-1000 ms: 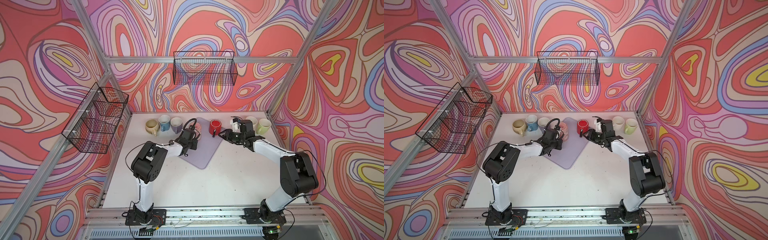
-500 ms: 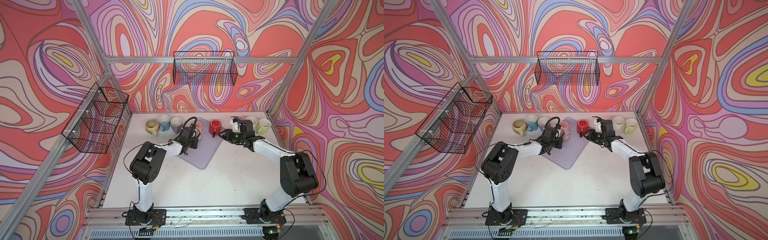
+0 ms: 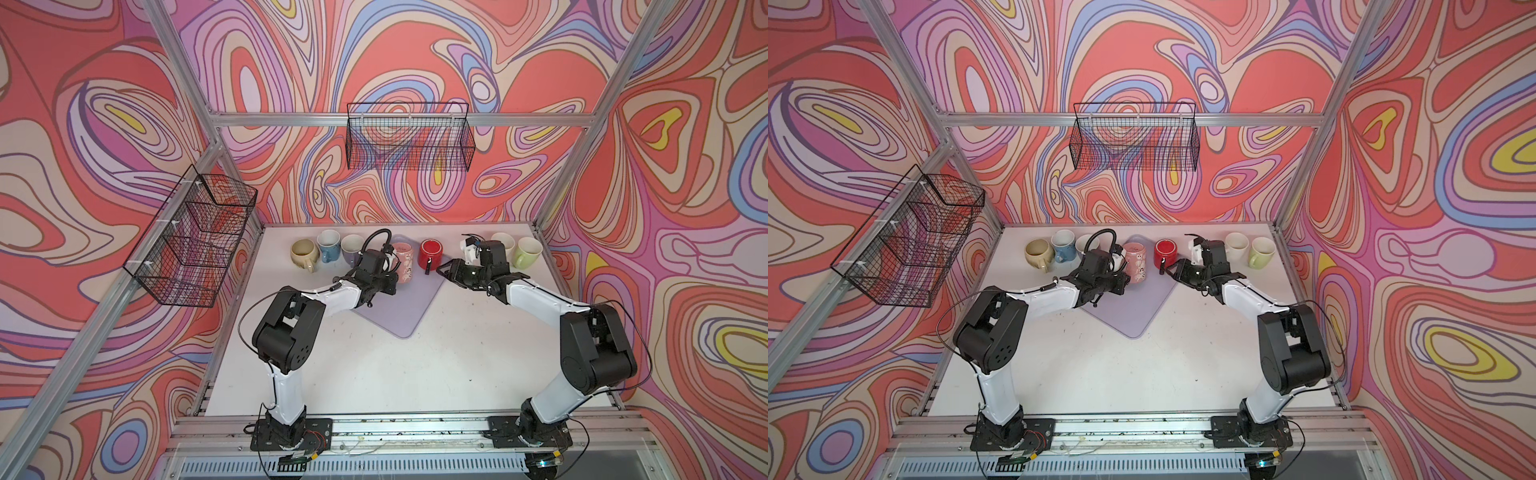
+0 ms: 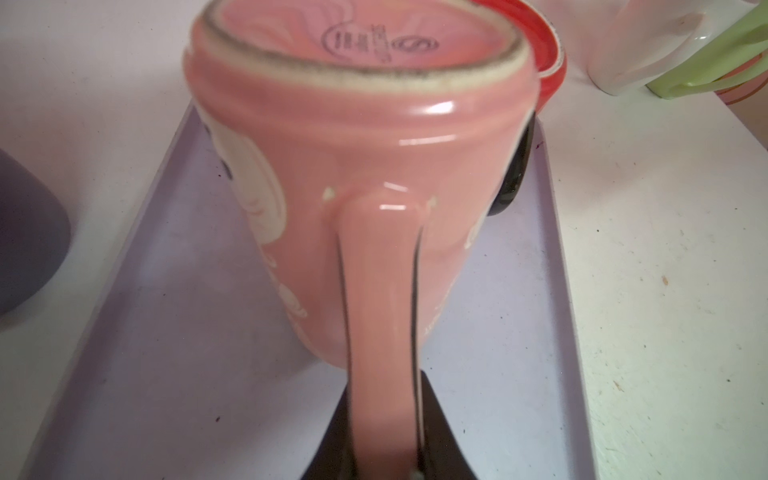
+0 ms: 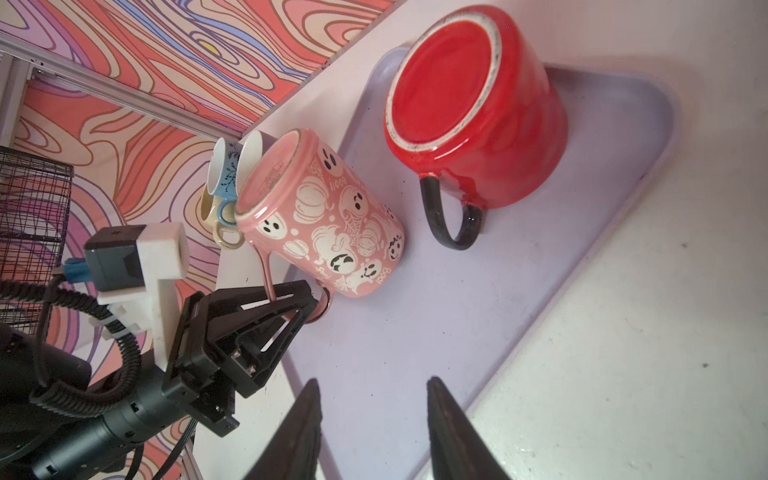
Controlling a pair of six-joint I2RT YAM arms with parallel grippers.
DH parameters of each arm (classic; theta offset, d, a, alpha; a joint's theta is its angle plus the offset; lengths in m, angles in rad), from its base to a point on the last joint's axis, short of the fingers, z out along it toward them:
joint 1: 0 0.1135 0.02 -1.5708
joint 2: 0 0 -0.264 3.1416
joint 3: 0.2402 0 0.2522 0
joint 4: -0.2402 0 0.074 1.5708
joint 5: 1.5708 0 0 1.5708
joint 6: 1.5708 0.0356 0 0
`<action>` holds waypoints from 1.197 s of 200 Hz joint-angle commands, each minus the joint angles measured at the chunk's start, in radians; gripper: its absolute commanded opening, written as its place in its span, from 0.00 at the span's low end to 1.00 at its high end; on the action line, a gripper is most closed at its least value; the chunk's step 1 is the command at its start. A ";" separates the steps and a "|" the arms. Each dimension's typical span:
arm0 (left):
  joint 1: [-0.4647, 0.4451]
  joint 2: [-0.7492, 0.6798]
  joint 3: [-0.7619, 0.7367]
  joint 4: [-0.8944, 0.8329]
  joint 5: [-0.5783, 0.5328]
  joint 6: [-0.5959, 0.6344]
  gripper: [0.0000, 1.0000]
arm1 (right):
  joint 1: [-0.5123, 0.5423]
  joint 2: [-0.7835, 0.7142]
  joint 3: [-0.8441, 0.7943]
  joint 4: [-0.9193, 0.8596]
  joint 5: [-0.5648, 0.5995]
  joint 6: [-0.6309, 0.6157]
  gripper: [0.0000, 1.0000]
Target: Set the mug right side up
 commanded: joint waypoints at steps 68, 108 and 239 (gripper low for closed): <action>0.018 -0.162 0.021 0.103 0.057 -0.011 0.00 | -0.007 -0.013 -0.015 0.030 -0.004 0.014 0.43; 0.043 -0.204 0.005 0.156 0.104 -0.057 0.00 | -0.007 -0.016 -0.030 0.077 -0.036 0.043 0.43; 0.054 -0.346 0.080 0.128 0.197 -0.087 0.00 | -0.010 0.062 -0.147 0.774 -0.300 0.347 0.45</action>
